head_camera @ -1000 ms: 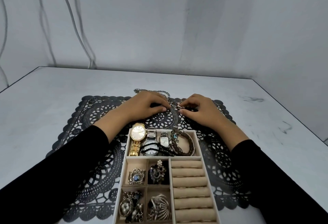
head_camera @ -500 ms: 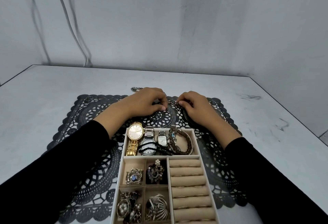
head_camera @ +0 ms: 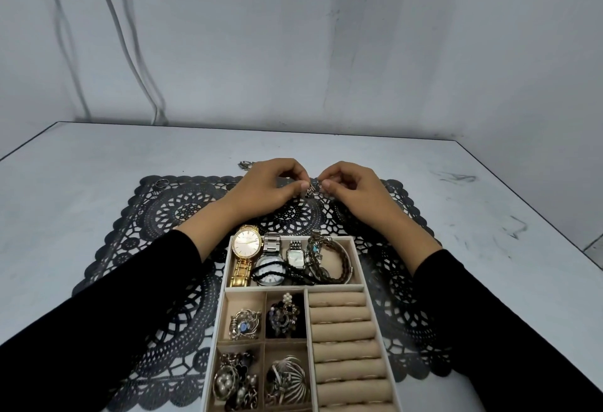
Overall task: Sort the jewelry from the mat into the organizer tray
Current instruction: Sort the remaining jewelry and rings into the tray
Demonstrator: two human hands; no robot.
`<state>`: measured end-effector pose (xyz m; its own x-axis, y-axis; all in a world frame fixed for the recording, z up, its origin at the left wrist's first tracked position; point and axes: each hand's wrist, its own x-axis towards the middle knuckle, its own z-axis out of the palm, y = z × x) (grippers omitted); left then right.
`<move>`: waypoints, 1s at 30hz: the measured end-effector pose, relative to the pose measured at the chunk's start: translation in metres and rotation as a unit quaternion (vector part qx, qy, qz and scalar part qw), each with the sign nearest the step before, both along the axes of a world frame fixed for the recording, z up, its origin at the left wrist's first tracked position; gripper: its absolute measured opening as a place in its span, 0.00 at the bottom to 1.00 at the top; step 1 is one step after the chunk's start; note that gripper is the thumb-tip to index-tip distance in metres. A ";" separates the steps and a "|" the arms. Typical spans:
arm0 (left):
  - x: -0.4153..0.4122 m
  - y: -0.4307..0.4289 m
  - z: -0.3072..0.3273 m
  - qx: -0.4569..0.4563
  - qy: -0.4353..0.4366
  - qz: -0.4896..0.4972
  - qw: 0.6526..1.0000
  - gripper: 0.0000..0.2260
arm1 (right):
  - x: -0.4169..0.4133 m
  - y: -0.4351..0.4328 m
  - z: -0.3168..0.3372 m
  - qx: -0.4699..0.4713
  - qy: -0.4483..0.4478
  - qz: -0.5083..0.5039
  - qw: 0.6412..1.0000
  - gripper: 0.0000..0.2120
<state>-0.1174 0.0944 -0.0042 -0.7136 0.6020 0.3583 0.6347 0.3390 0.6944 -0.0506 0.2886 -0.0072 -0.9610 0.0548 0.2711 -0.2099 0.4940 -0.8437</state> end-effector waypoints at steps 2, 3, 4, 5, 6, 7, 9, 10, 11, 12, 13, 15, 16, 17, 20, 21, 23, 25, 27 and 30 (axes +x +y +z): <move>0.000 0.001 0.000 0.016 -0.010 0.005 1.000 0.02 | 0.001 -0.001 0.001 -0.007 -0.001 0.005 1.000 0.04; 0.000 0.001 0.000 0.020 -0.013 0.005 1.000 0.02 | 0.001 -0.002 0.001 -0.007 -0.002 0.008 1.000 0.04; 0.000 0.001 0.000 0.020 -0.015 0.003 1.000 0.02 | 0.002 -0.003 0.001 -0.005 -0.003 0.009 1.000 0.04; 0.001 0.001 0.000 0.019 -0.016 0.001 1.000 0.02 | 0.003 -0.004 0.002 -0.003 -0.004 0.010 1.000 0.04; 0.001 0.001 0.000 0.017 -0.015 -0.001 1.000 0.03 | 0.005 -0.005 0.003 -0.002 -0.004 0.010 1.000 0.04; 0.001 0.001 0.000 0.015 -0.015 -0.001 1.000 0.03 | 0.006 -0.007 0.005 0.000 -0.004 0.010 1.000 0.05; 0.002 0.001 0.000 0.012 -0.013 0.001 1.000 0.04 | 0.008 -0.008 0.007 -0.001 -0.004 0.014 1.000 0.06; 0.002 0.001 0.000 0.012 -0.013 0.002 1.000 0.04 | 0.009 -0.009 0.007 -0.012 -0.007 0.020 1.000 0.07; 0.001 0.001 0.000 0.012 -0.012 0.003 1.000 0.03 | 0.009 -0.010 0.007 -0.028 -0.014 0.027 0.999 0.08; 0.001 0.001 0.000 0.012 -0.011 0.004 1.000 0.03 | 0.008 -0.009 0.006 -0.038 -0.019 0.032 0.999 0.08; 0.001 0.001 0.000 0.013 -0.012 0.005 1.000 0.03 | 0.006 -0.008 0.004 -0.038 -0.021 0.031 0.999 0.09; 0.001 0.002 -0.001 0.012 -0.012 0.004 1.000 0.03 | 0.004 -0.006 0.002 -0.023 -0.017 0.021 0.999 0.07; 0.000 0.002 -0.001 0.008 -0.011 0.004 1.000 0.03 | 0.004 -0.005 0.002 -0.021 -0.014 0.017 1.000 0.06; -0.002 0.001 -0.002 0.001 -0.008 0.008 1.000 0.02 | 0.003 -0.004 0.002 -0.022 -0.013 0.013 1.000 0.05; -0.011 -0.004 -0.002 -0.022 0.015 0.038 0.999 0.04 | 0.003 0.002 0.002 -0.025 -0.011 -0.002 1.000 0.04; -0.015 -0.007 -0.002 -0.034 0.028 0.052 0.998 0.05 | 0.003 0.005 0.002 -0.029 -0.012 -0.006 0.999 0.04; -0.023 -0.016 -0.001 -0.061 0.049 0.081 0.994 0.09 | 0.004 0.011 0.002 -0.031 -0.012 -0.017 0.999 0.04; -0.032 -0.027 -0.002 -0.075 0.043 0.114 0.990 0.11 | 0.004 0.017 0.001 -0.033 -0.010 -0.035 0.999 0.03; -0.041 -0.037 -0.002 -0.080 0.029 0.135 0.987 0.11 | 0.003 0.022 -0.001 -0.042 -0.008 -0.050 0.998 0.03; -0.049 -0.048 -0.001 -0.083 0.010 0.148 0.985 0.10 | 0.001 0.027 -0.003 -0.036 -0.004 -0.071 0.997 0.02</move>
